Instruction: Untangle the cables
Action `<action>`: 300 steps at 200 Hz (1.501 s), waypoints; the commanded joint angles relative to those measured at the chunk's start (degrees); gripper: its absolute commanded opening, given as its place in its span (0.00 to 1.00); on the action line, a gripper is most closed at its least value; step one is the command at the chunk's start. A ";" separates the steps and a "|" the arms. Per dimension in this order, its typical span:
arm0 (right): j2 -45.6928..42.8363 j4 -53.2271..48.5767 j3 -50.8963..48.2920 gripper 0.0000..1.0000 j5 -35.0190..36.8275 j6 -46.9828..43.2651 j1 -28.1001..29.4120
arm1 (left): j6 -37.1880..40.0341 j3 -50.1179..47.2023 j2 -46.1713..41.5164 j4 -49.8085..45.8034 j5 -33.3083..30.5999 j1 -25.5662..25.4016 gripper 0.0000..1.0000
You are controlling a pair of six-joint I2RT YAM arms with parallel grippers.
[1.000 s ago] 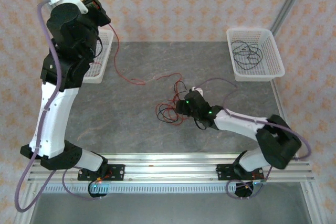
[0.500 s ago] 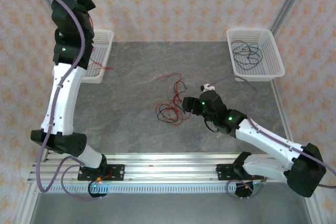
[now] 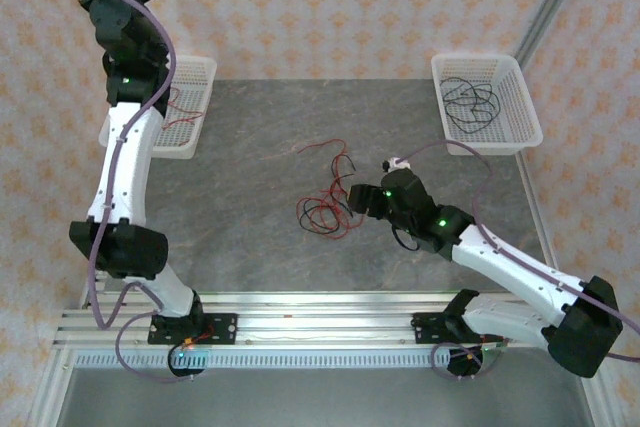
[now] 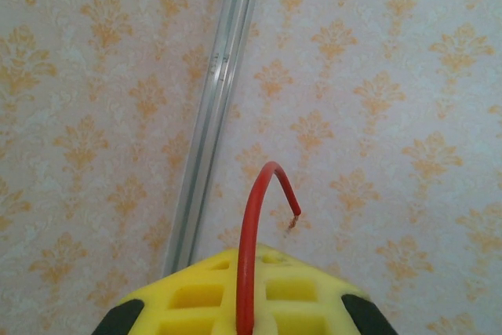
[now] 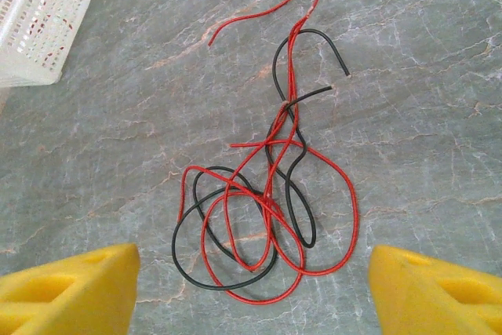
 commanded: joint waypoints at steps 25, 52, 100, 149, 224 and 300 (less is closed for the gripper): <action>2.79 -1.93 2.66 0.76 1.67 0.35 0.28 | 2.76 1.73 5.91 6.22 0.15 4.39 0.00; 5.11 -1.97 3.67 0.76 1.33 0.62 0.28 | 1.52 1.10 8.65 8.22 0.98 6.68 0.00; 11.63 -0.52 5.83 0.76 0.38 0.89 0.28 | -0.31 -4.81 11.52 13.19 1.12 10.01 0.00; 16.29 1.09 6.85 0.76 -0.07 2.05 0.28 | -4.03 -19.41 11.30 18.52 0.98 10.67 0.00; 18.25 0.92 7.25 0.76 -1.83 2.83 0.28 | -15.14 -26.47 17.22 2.82 -1.41 10.65 0.00; 15.96 -0.01 5.96 0.76 -1.40 2.67 0.28 | -21.59 -6.37 31.64 -31.34 2.21 12.06 0.00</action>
